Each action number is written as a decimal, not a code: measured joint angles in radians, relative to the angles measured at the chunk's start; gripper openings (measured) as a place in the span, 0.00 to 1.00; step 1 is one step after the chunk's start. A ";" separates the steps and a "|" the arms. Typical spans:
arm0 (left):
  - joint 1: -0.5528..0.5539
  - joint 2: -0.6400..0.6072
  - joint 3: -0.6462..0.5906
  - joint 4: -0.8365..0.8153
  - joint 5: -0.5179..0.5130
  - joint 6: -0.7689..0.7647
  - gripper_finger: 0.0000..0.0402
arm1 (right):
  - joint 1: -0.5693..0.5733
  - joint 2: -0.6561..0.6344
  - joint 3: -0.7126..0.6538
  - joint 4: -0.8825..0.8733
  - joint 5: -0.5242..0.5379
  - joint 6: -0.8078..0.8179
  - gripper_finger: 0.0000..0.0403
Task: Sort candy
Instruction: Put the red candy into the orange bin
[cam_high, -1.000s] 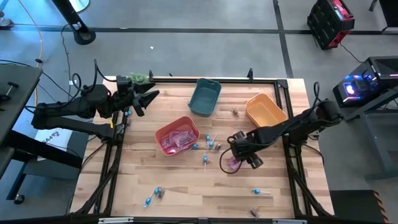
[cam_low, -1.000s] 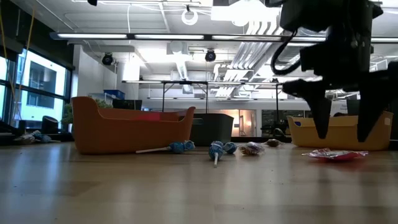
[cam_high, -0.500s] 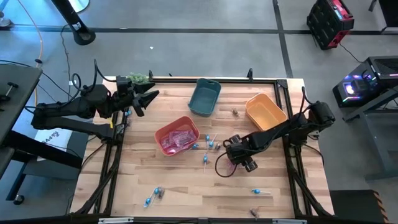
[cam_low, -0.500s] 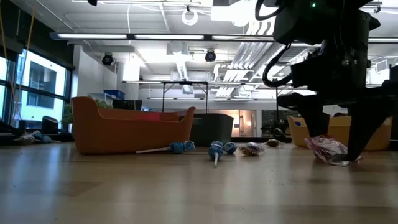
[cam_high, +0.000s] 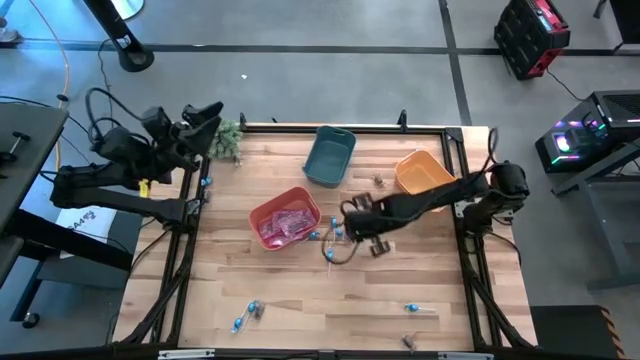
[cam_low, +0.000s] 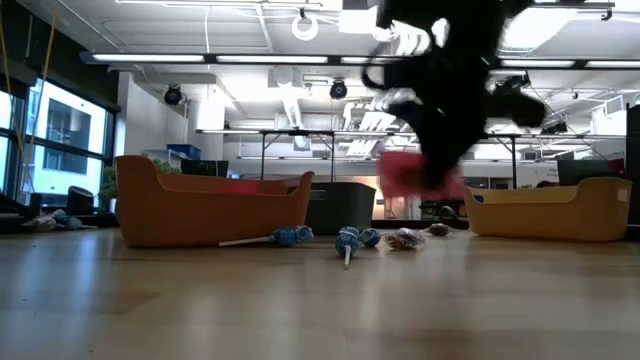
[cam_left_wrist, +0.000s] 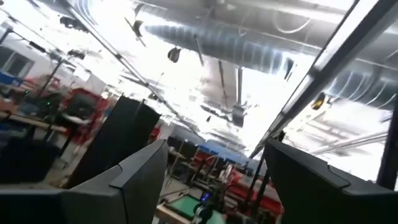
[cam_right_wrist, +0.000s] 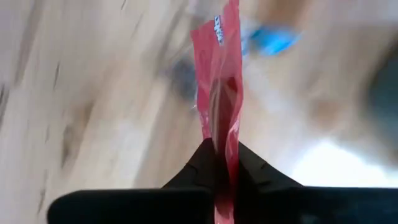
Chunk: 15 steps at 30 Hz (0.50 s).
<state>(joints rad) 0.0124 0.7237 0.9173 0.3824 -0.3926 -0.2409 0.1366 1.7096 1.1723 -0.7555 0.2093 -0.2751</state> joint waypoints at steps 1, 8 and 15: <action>0.000 -0.003 0.000 -0.002 0.003 0.000 0.66 | -0.019 0.001 0.035 0.015 -0.002 -0.014 0.03; 0.000 -0.004 0.000 -0.122 0.009 -0.024 0.66 | -0.156 0.015 0.174 0.414 -0.195 0.027 0.03; -0.003 -0.004 0.000 -0.214 0.051 -0.072 0.66 | -0.192 0.126 0.175 0.711 -0.245 0.245 0.09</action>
<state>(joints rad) 0.0098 0.7193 0.9173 0.1686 -0.3414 -0.3126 -0.0550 1.8357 1.3468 -0.0450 -0.0353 -0.0298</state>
